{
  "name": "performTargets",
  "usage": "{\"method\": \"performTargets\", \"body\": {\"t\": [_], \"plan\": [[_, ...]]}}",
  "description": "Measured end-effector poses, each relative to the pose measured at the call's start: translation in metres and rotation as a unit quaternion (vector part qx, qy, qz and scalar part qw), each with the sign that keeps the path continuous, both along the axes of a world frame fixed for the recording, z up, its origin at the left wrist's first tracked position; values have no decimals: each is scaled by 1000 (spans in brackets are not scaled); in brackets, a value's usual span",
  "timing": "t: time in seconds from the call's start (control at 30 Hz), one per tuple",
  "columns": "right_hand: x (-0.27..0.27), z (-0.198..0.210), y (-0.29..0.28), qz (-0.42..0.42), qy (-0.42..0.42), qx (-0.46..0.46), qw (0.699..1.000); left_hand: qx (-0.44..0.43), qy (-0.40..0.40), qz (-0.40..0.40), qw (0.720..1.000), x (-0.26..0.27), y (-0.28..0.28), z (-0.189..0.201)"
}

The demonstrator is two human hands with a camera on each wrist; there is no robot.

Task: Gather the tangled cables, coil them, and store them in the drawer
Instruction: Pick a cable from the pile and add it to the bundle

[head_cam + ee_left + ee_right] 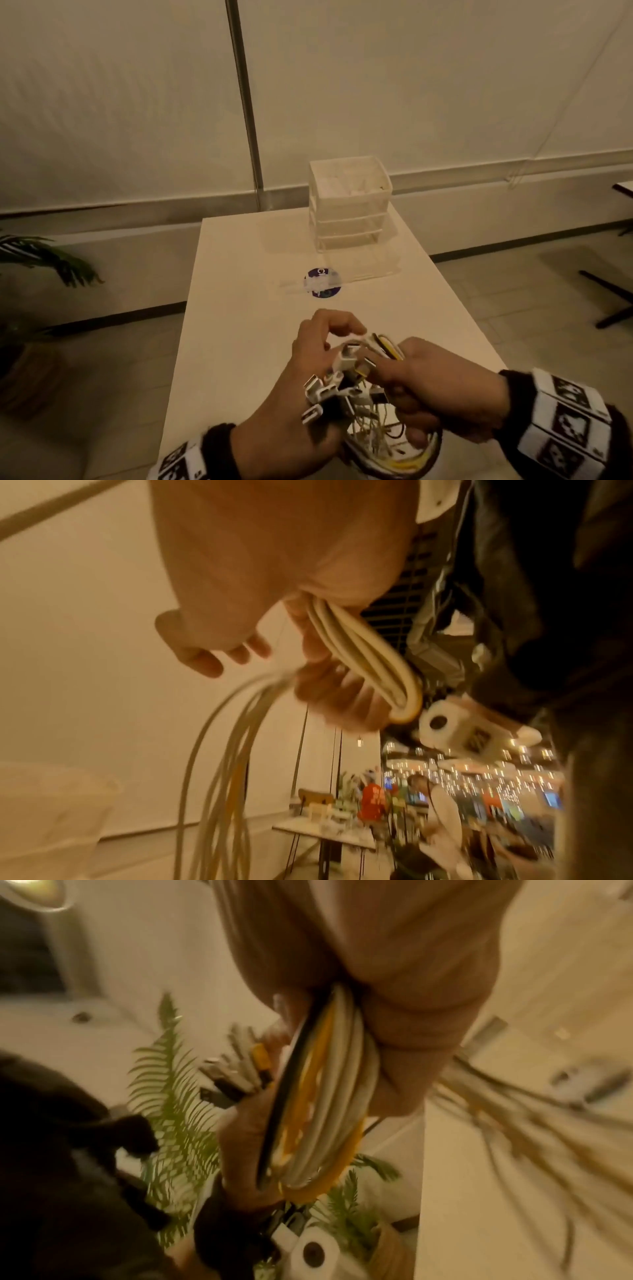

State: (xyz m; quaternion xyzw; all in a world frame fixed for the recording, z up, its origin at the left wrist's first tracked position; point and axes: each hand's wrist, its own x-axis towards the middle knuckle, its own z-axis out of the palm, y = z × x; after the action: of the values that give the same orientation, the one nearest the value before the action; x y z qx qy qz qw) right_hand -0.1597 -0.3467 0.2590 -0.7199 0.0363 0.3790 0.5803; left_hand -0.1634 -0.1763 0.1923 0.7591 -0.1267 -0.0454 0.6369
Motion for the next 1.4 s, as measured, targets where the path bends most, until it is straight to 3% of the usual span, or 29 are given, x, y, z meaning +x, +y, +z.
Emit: {"method": "performTargets", "body": {"t": [0.13,0.2,0.3,0.33,0.43,0.57,0.7,0.9,0.93,0.97,1.0,1.03,1.07,1.1,1.13,1.17,1.2,1.23,1.27,1.3,1.37,1.4], "plan": [[-2,26,-10,112,-111,-64,985,-33,-80,-56,995,-3,-2,16],[-6,33,-10,185,-177,-110,960,23,-124,-116,985,-8,10,13],[-7,36,-11,218,-167,-134,952,153,-214,-187,946,2,10,21],[-6,37,-15,239,-174,-135,946,154,-231,-207,938,5,9,22],[1,38,-29,287,-228,-156,917,46,-126,-244,960,5,2,34],[4,19,-39,227,-287,-131,922,-37,76,-205,975,1,-6,32],[5,-1,-38,228,-347,-158,896,-78,182,-200,960,4,-9,27],[3,-13,-44,140,-366,-144,909,-34,253,-203,945,17,-11,31],[-3,-9,-48,125,-403,-158,893,-22,270,-196,943,19,-11,31],[-9,-4,-50,132,-475,-194,848,-7,284,-189,940,21,-2,33],[-16,4,-49,169,-563,-248,770,5,287,-189,939,19,-6,34],[-23,7,-44,220,-642,-292,674,31,267,-167,949,11,-17,41],[-25,9,-35,272,-688,-322,591,109,239,-78,962,15,-27,41],[-25,6,-26,309,-709,-342,534,196,189,-10,962,15,-31,38],[-21,-1,-17,324,-712,-369,501,210,131,47,968,18,-62,37],[-15,-4,-9,333,-687,-403,505,234,74,132,960,26,-81,40],[-8,-5,-4,345,-644,-436,525,248,96,107,958,32,-84,43],[-1,-5,-3,359,-606,-458,542,279,175,25,944,33,-69,45],[7,-3,-2,376,-574,-469,556,368,167,-49,914,22,-56,42],[12,3,-2,397,-541,-474,570,316,180,-164,917,16,-55,50],[23,13,0,428,-490,-464,602,260,189,-181,929,24,-31,44],[30,15,0,427,-470,-461,620,295,179,-163,925,26,-32,41]]}}
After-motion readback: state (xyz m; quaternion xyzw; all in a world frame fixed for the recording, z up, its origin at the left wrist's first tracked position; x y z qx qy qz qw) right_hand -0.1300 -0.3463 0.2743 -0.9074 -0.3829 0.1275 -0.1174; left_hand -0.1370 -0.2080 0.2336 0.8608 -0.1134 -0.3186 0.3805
